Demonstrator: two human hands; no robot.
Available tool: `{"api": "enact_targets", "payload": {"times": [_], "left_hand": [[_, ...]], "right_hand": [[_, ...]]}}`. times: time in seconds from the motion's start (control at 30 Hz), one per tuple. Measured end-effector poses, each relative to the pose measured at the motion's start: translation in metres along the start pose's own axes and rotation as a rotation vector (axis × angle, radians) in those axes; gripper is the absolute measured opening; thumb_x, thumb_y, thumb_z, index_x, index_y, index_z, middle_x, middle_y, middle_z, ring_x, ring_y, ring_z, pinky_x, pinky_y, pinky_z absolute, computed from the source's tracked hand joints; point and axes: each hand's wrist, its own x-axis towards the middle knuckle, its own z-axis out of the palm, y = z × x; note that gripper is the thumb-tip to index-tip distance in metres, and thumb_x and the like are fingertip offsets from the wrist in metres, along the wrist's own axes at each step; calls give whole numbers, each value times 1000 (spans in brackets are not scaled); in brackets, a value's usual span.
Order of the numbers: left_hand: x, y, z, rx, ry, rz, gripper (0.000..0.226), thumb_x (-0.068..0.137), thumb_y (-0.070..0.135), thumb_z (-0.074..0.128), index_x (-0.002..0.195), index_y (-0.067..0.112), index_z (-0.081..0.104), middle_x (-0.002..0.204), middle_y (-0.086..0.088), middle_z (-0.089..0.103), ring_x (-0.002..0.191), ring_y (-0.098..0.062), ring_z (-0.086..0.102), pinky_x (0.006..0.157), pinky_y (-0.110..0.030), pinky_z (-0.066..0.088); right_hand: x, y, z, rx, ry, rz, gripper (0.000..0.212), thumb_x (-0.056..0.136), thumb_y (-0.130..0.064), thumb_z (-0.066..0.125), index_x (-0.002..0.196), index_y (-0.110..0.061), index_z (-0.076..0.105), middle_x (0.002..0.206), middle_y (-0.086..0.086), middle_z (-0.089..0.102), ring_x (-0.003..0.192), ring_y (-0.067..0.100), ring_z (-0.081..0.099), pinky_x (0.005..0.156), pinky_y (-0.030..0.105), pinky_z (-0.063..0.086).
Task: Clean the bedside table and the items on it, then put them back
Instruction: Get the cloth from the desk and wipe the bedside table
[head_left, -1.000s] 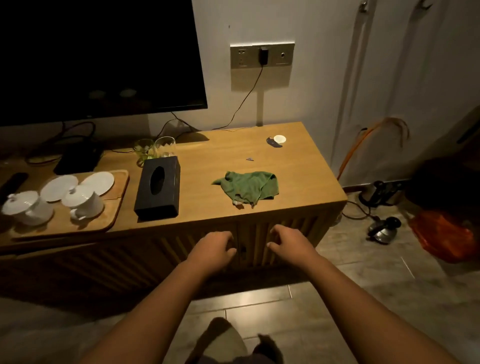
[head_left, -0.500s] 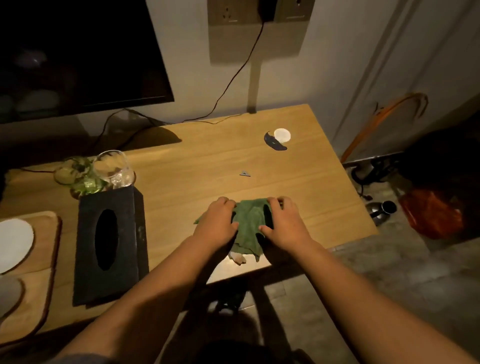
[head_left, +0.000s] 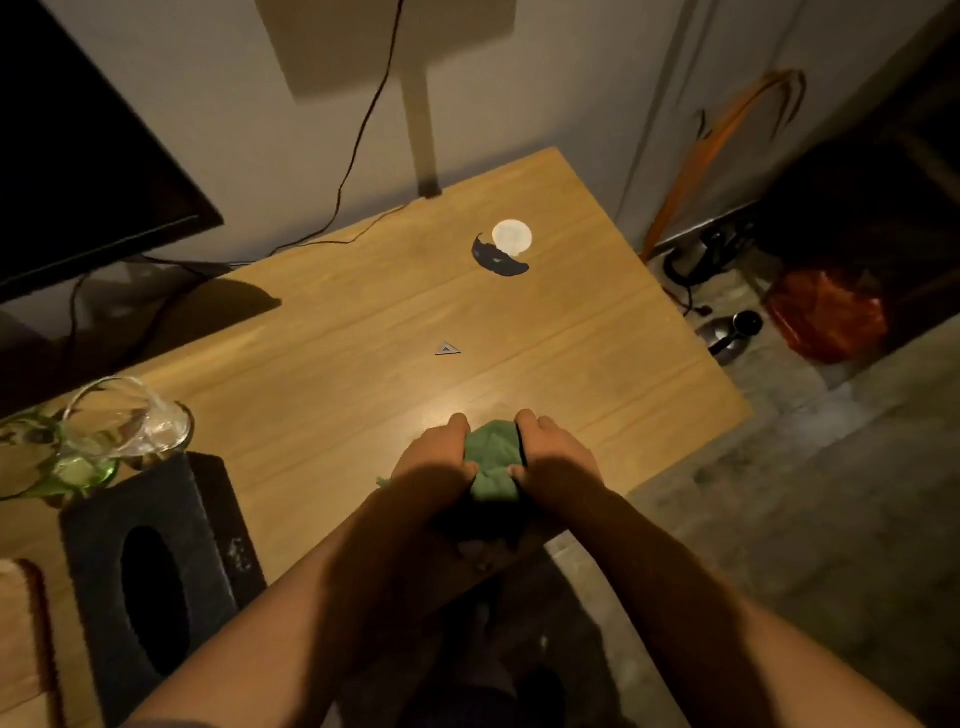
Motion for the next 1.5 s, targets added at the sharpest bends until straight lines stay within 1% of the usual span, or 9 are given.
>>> {"api": "enact_targets", "payload": {"times": [0.13, 0.3, 0.43, 0.67, 0.83, 1.03, 1.2, 1.27, 1.5], "left_hand": [[-10, 23, 9, 4, -50, 207, 18, 80, 25, 64, 83, 8, 60, 84, -12, 64, 79, -29, 59, 64, -35, 41], [-41, 102, 48, 156, -234, 486, 22, 86, 29, 67, 93, 8, 65, 93, -12, 68, 88, -27, 61, 72, -35, 45], [-97, 190, 113, 305, -381, 693, 20, 86, 33, 68, 85, 13, 63, 83, -3, 65, 79, -17, 60, 63, -29, 37], [-284, 316, 291, 384, -669, 916, 22, 89, 27, 66, 88, 6, 65, 76, -18, 71, 62, -29, 67, 60, -41, 55], [-421, 357, 419, 571, -799, 1158, 20, 89, 28, 65, 87, 8, 68, 81, -16, 69, 74, -29, 67, 71, -42, 54], [-574, 388, 571, 744, -1017, 1404, 4, 89, 27, 63, 89, 24, 65, 75, 10, 60, 71, -1, 58, 63, -17, 42], [-688, 407, 695, 813, -1199, 1511, 35, 88, 27, 66, 117, 31, 49, 90, -4, 67, 80, -20, 67, 71, -29, 56], [-733, 418, 749, 832, -1257, 1614, 36, 89, 23, 64, 122, 30, 52, 90, 0, 65, 79, -14, 63, 69, -16, 49], [-885, 466, 906, 1010, -1379, 1812, 17, 92, 19, 57, 91, 5, 66, 82, -6, 63, 77, -19, 63, 67, -23, 47]], "right_hand": [[-38, 32, 7, 130, 1, 92, 40, 85, -36, 60, 110, -15, 37, 110, 13, 54, 98, 36, 58, 72, 39, 46], [-143, 99, 14, 336, 137, 257, 37, 77, -38, 63, 91, -23, 32, 84, -1, 51, 84, 29, 61, 57, 34, 40], [-273, 152, 41, 553, 287, 488, 32, 67, -43, 60, 91, -26, 48, 90, 1, 65, 84, 23, 63, 68, 38, 54], [-562, 197, 145, 966, 670, 862, 35, 78, -24, 66, 111, -19, 56, 106, 6, 67, 96, 20, 64, 84, 38, 54], [-739, 189, 214, 1114, 774, 1104, 8, 88, -12, 64, 93, -15, 60, 110, 19, 63, 103, 33, 61, 81, 28, 48], [-908, 160, 299, 1107, 975, 1479, 59, 82, -17, 69, 135, -13, 45, 132, 9, 54, 121, 26, 52, 100, 34, 44], [-1033, 159, 371, 1164, 1022, 1784, 57, 79, -29, 71, 131, -22, 49, 122, 0, 61, 113, 22, 59, 87, 26, 44], [-1083, 172, 399, 1205, 1043, 1830, 55, 79, -29, 71, 129, -23, 50, 122, 1, 62, 112, 22, 59, 91, 30, 47], [-1239, 213, 462, 1281, 1128, 1987, 25, 90, -15, 62, 112, -2, 62, 107, 17, 65, 101, 29, 62, 88, 35, 51]]}}
